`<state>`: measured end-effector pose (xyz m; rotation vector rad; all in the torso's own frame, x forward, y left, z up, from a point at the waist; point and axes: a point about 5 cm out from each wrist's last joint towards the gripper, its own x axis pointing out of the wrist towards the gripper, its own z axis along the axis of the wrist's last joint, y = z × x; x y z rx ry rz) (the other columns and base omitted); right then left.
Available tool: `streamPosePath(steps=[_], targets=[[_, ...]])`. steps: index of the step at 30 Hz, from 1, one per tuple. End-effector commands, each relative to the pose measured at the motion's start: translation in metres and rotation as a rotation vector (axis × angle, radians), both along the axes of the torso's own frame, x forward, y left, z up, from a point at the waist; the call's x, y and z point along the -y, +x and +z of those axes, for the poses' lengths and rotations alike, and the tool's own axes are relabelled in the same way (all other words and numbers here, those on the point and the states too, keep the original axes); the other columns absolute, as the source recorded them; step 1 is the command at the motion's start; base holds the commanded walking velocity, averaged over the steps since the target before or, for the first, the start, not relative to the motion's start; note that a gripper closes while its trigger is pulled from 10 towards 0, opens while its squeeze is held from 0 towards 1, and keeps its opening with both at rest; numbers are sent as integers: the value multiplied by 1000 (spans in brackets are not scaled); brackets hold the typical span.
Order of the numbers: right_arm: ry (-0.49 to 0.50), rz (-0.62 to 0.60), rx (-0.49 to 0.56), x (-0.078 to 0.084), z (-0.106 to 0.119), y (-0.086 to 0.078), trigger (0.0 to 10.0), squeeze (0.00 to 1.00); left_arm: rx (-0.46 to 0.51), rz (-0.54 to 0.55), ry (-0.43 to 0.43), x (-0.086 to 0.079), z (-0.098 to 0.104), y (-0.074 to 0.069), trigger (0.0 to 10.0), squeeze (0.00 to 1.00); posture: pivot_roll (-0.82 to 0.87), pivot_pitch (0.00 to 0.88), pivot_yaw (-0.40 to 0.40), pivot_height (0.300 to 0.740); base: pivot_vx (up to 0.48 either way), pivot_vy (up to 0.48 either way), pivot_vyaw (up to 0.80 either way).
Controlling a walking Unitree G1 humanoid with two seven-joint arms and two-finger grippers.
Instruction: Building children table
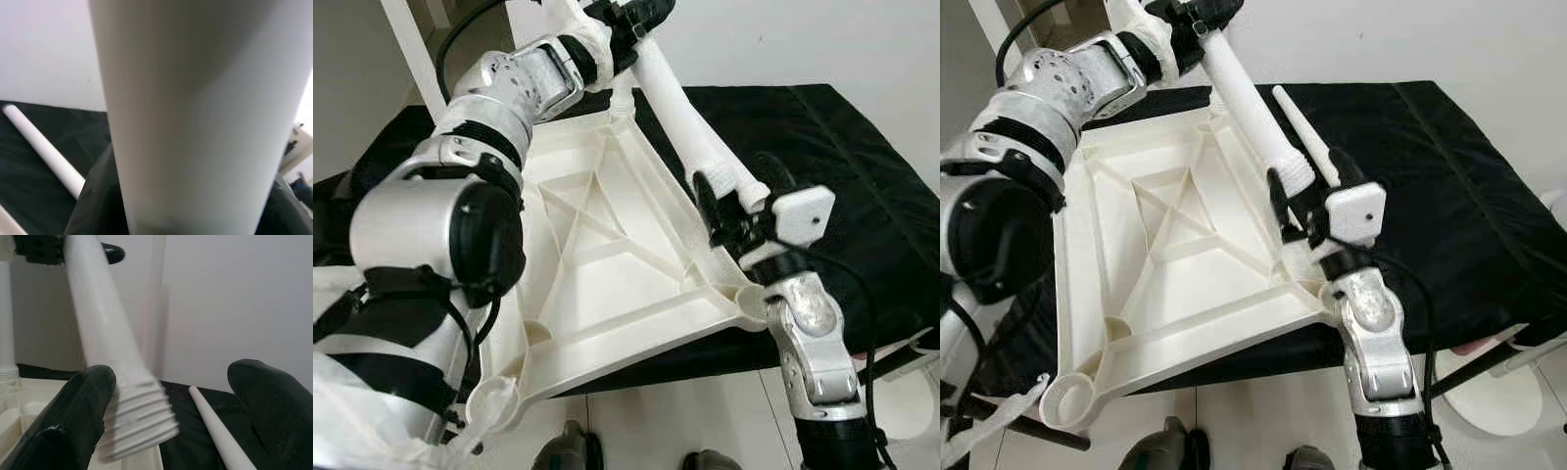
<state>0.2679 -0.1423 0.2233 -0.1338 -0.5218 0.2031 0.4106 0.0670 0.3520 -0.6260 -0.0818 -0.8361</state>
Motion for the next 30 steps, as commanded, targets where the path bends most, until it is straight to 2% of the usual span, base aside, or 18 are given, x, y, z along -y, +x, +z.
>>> streamPosePath(steps=[1, 5, 7, 8, 10, 12, 17, 20, 22, 30], targets=[[26, -22, -27, 3, -1, 4, 10000, 0, 77, -10, 32, 3, 1, -2, 10000, 0, -13, 0, 43, 740, 0, 0, 0], [53, -42, -45, 4, 2, 7, 10000, 0, 142, 10, 52, 8, 0, -3, 10000, 0, -9, 0, 42, 740, 0, 0, 0], [53, -42, -45, 4, 2, 7, 10000, 0, 142, 10, 52, 8, 0, -3, 10000, 0, -9, 0, 42, 740, 0, 0, 0], [50, -33, -66, 3, 3, 9, 10000, 0, 193, 28, 67, 14, -3, -5, 10000, 0, -4, 0, 38, 740, 0, 0, 0], [45, -31, -72, 2, 3, 10, 10000, 0, 208, 31, 71, 16, -3, -6, 10000, 0, -4, 0, 38, 740, 0, 0, 0], [38, -19, -115, -1, 1, 13, 10000, 0, 270, 81, 87, 19, -3, -8, 10000, 0, -2, 0, 33, 740, 0, 0, 0], [64, 14, -172, -7, -3, 15, 10000, 0, 328, 127, 108, 22, -3, -11, 10000, 0, 2, 0, 29, 740, 0, 0, 0], [85, 0, -231, -8, -7, 18, 10000, 0, 401, 172, 123, 27, -1, -16, 10000, 0, 2, 0, 24, 740, 0, 0, 0], [67, -30, -248, -7, -6, 20, 10000, 0, 457, 188, 140, 33, -3, -22, 10000, 0, -3, 0, 25, 740, 0, 0, 0], [-34, -139, -249, -2, -6, 27, 10000, 0, 526, 177, 136, 51, -13, -37, 10000, 0, -4, 0, 15, 740, 0, 0, 0]])
